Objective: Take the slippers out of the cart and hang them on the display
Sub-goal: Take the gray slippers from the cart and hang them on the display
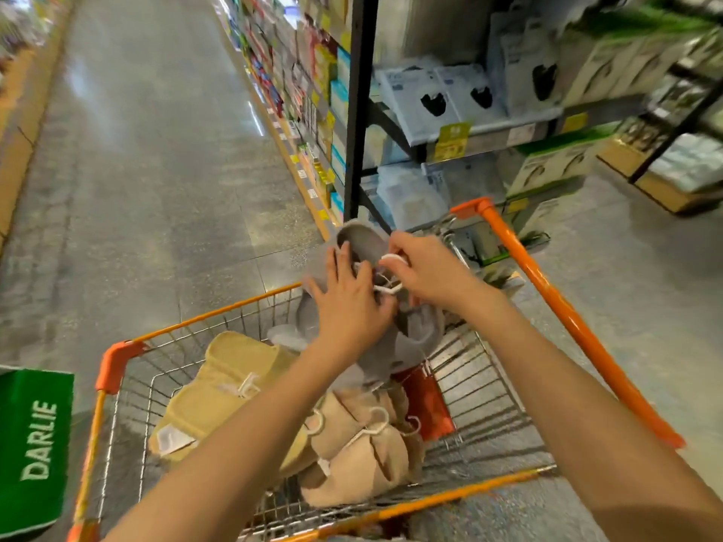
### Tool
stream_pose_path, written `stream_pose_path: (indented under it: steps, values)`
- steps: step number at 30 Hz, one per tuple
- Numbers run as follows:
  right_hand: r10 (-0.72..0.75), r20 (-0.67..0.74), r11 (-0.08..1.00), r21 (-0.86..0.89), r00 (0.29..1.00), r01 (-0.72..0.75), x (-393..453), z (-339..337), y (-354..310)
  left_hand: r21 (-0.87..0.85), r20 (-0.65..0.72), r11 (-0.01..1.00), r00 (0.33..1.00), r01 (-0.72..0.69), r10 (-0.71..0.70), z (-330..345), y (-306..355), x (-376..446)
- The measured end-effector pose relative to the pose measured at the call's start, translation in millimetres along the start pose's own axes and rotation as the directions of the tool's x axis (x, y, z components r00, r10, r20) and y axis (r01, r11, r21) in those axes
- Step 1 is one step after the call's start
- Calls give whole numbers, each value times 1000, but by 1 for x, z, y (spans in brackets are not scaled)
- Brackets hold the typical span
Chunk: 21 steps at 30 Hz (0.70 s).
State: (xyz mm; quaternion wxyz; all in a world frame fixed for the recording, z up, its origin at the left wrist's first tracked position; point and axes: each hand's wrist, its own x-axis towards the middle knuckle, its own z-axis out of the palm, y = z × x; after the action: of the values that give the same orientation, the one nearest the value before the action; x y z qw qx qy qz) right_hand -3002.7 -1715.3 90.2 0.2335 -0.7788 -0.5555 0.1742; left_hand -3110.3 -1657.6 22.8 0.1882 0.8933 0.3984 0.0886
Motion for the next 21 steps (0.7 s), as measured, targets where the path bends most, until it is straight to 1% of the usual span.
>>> stream_pose_path:
  steps: [3,5,8,10,12,14,18,21]
  values:
    - [-12,-127,993,-119,992,-3,-26,-52,1,-42,-75,987,986,-155,152,-10,44,4]
    - [6,-225,981,-186,974,-49,-50,-86,6,-53,-106,964,962,-259,252,-17,82,5]
    - [67,-353,961,-229,933,-155,-100,-141,13,-37,-140,897,891,-441,432,-27,148,-3]
    - [121,-443,944,-225,888,-240,-141,-175,17,-31,-161,829,821,-559,548,-31,195,-15]
    - [173,-558,910,-225,812,-349,-185,-204,23,-63,-192,750,746,-658,638,-34,242,-33]
    - [238,-634,891,-159,736,-426,-231,-226,29,-80,-188,689,690,-720,699,-33,289,-54]
    - [360,-746,867,45,561,-497,-325,-249,41,-72,-141,561,565,-825,813,-19,369,-114]
    - [440,-781,819,147,443,-554,-393,-257,47,-94,-143,452,461,-887,876,-6,417,-170]
